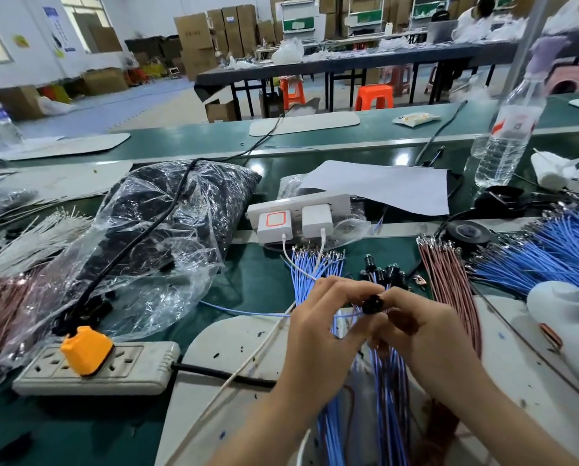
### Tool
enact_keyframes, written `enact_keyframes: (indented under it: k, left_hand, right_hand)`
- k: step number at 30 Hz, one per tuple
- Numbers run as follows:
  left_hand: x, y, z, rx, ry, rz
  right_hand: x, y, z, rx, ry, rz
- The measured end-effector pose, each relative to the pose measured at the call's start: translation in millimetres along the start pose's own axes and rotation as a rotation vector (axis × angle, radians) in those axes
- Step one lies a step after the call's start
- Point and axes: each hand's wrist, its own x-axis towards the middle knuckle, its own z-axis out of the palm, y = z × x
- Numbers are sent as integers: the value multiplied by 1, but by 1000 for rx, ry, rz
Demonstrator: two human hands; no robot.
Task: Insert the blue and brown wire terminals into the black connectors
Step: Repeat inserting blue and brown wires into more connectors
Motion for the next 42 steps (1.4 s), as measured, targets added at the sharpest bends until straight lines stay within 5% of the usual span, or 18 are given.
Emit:
enact_keyframes:
  k: [4,16,42]
  left_hand:
    - [-2,-1,4,-70,-9,-1]
    - [-2,1,5,-37,-21,3]
    - [-8,-1,6,-143,-63,-68]
  right_hand:
    - [-1,5,3,-184,101,-185]
    - [-2,6,2,-176,136,-249]
    - [-1,13,4,-165,144,-115]
